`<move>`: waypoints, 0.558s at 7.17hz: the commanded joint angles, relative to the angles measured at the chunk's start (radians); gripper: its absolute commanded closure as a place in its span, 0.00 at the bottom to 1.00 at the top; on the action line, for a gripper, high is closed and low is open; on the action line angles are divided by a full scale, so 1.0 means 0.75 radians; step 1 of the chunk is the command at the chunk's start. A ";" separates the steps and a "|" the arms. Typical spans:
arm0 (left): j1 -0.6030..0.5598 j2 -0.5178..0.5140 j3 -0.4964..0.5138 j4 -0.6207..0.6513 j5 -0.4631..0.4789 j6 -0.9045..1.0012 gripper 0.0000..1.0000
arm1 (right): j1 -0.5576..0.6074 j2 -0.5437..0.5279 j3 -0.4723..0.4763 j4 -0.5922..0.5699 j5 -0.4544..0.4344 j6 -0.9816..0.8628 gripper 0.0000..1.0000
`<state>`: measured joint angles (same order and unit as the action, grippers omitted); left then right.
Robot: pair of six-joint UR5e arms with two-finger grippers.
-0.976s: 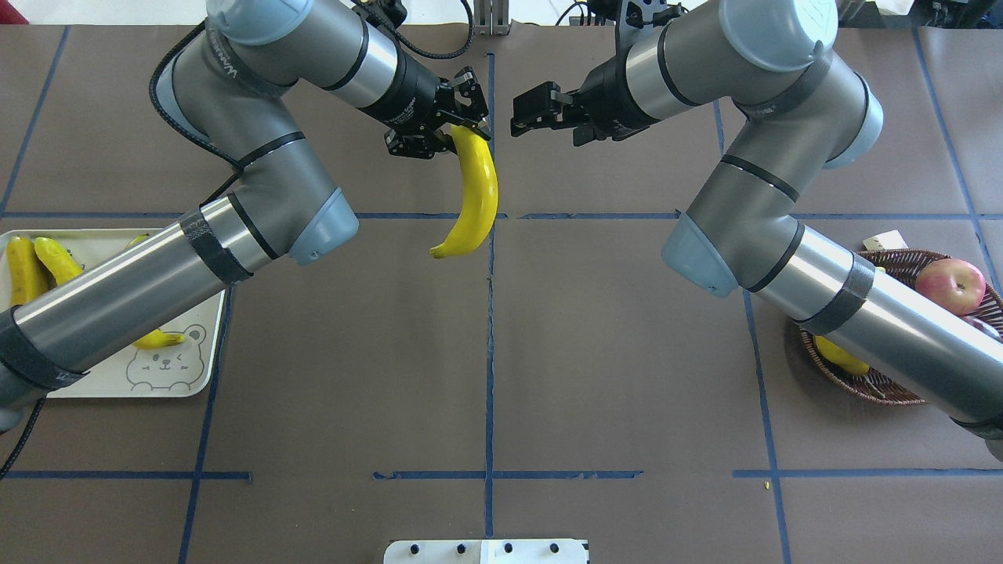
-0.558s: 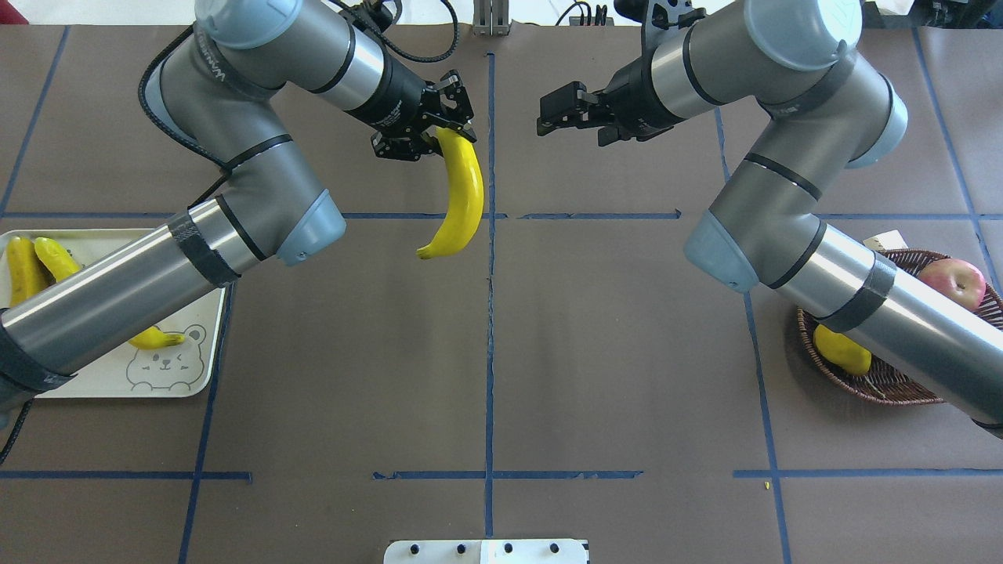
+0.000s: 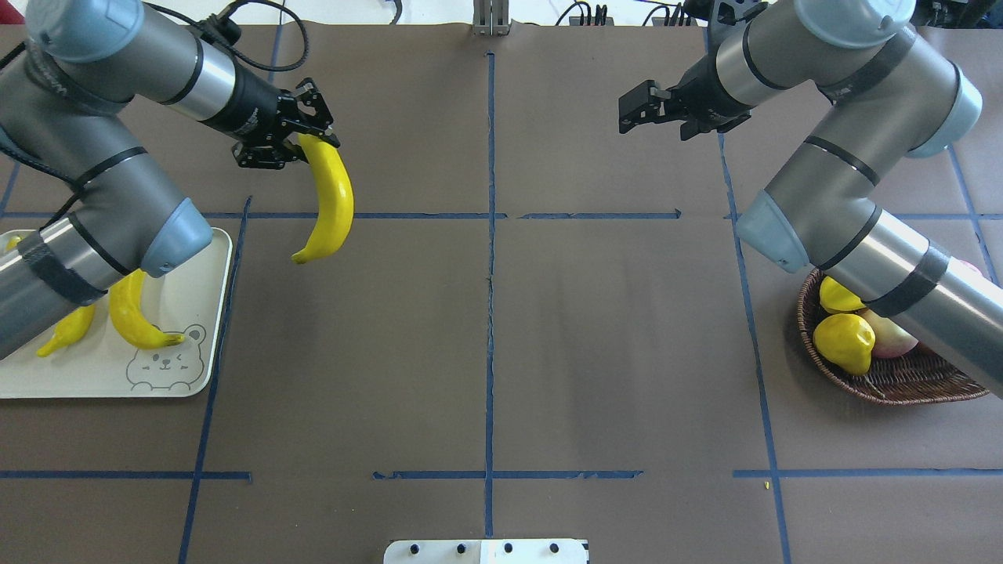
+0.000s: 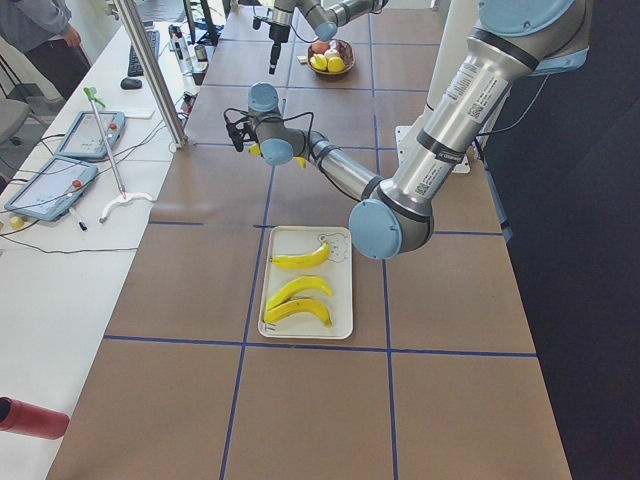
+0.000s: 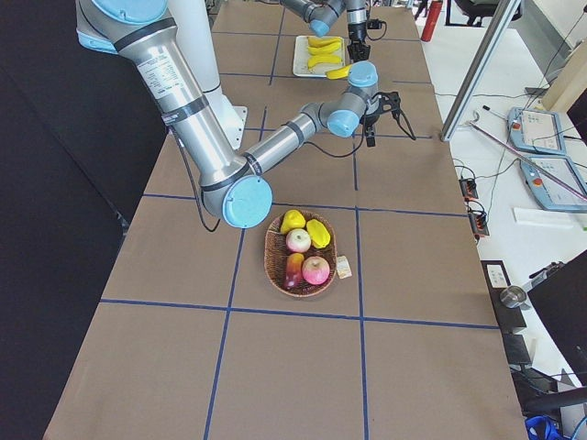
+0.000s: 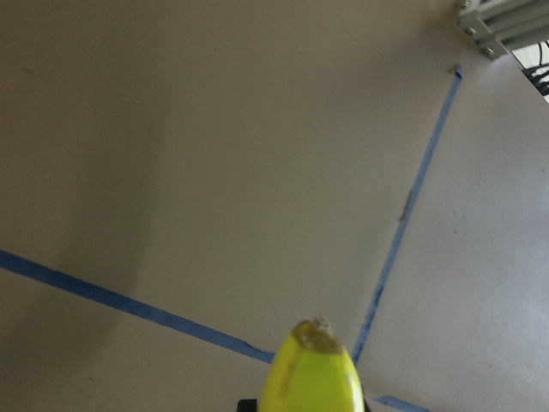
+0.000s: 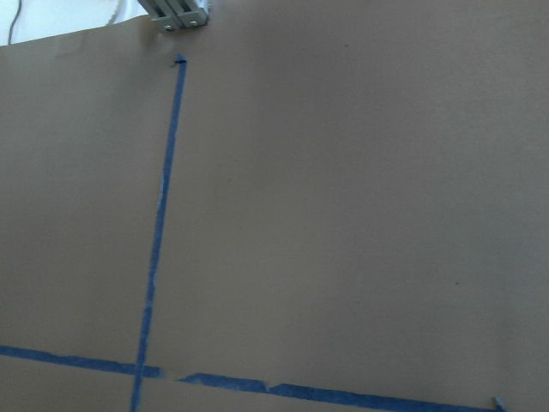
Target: Transfer all bananas from basket to plate
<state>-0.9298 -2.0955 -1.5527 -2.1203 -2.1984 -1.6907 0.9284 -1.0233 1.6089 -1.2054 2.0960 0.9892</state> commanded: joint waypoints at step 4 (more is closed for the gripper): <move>-0.073 0.237 -0.100 0.443 0.011 0.298 0.98 | 0.057 -0.057 -0.020 -0.154 -0.046 -0.278 0.00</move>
<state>-0.9827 -1.9672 -1.6273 -1.8591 -2.1907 -1.5623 0.9745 -1.0596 1.5971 -1.3192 2.0691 0.7875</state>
